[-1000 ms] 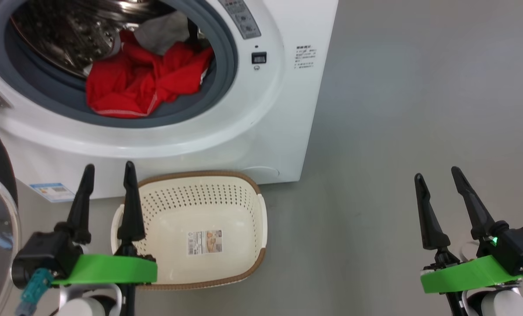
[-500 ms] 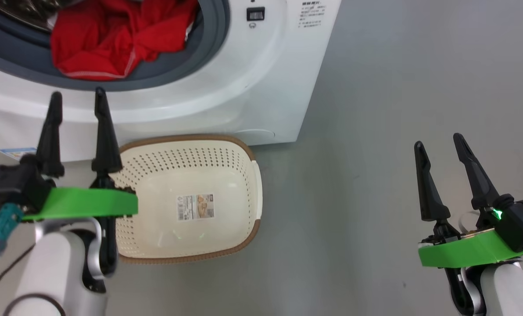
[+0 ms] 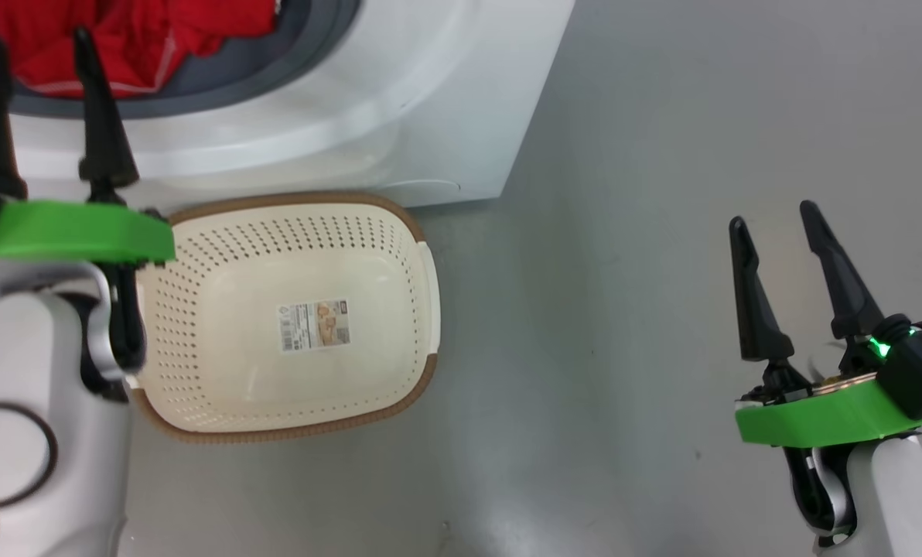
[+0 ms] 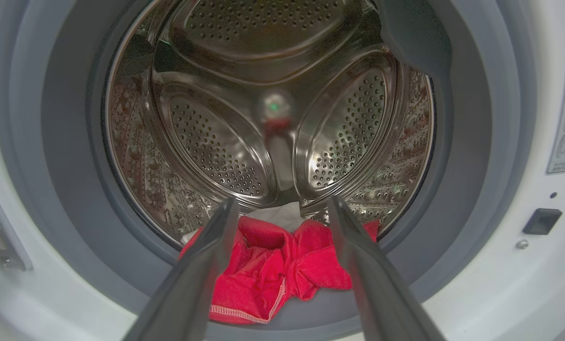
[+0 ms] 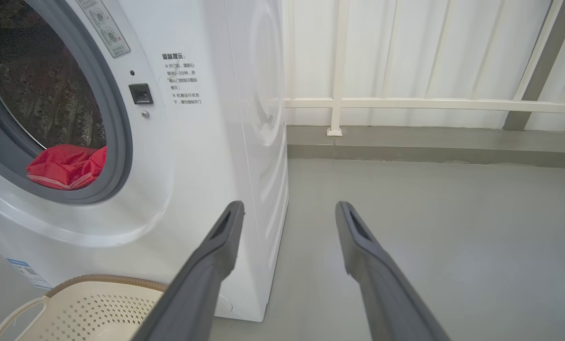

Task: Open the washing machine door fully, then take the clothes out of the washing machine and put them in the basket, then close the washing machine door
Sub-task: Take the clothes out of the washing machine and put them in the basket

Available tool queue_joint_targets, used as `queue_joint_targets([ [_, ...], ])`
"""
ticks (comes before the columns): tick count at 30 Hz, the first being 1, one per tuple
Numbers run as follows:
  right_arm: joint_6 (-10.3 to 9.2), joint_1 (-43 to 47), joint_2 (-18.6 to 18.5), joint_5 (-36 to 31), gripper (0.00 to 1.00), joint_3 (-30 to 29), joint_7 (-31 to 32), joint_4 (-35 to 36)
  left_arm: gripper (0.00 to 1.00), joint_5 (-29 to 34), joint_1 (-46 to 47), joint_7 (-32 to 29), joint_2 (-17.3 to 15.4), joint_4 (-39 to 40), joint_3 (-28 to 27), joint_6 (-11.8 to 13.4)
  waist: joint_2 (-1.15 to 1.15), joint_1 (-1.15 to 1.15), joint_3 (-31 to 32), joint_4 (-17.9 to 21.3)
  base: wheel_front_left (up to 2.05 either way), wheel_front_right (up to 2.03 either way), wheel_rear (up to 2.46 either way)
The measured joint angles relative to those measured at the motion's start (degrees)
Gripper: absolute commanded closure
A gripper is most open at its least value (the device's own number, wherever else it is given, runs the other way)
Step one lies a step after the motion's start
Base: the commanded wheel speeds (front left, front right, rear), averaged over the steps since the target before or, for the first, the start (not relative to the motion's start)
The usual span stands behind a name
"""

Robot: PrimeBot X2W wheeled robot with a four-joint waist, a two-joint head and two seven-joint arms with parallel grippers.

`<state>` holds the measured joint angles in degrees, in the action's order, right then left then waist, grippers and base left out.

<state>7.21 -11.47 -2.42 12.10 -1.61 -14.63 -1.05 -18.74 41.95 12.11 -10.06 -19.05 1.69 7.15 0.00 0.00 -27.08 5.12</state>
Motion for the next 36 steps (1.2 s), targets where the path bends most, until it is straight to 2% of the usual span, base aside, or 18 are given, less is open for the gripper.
queue_joint_targets([
  [11,0.0,-0.93,-0.02,0.0,0.0,-0.29,0.0,0.21,0.0,0.46,9.99,-0.02,-0.59,-11.15,0.69,0.52,0.0,0.0,-3.77,0.94,0.0,0.0,0.0],
  [19,0.0,-2.95,-0.02,0.26,0.0,0.62,0.0,0.01,0.0,2.54,15.51,-1.57,-2.12,-16.75,1.74,2.5,0.0,0.0,-5.47,2.08,0.0,0.0,0.0],
  [36,0.0,-4.18,-0.02,0.52,0.0,3.53,0.0,-1.7,0.0,6.94,23.99,-10.61,-8.24,-32.63,4.56,4.94,0.0,0.0,-7.19,6.07,0.0,0.0,0.0],
])
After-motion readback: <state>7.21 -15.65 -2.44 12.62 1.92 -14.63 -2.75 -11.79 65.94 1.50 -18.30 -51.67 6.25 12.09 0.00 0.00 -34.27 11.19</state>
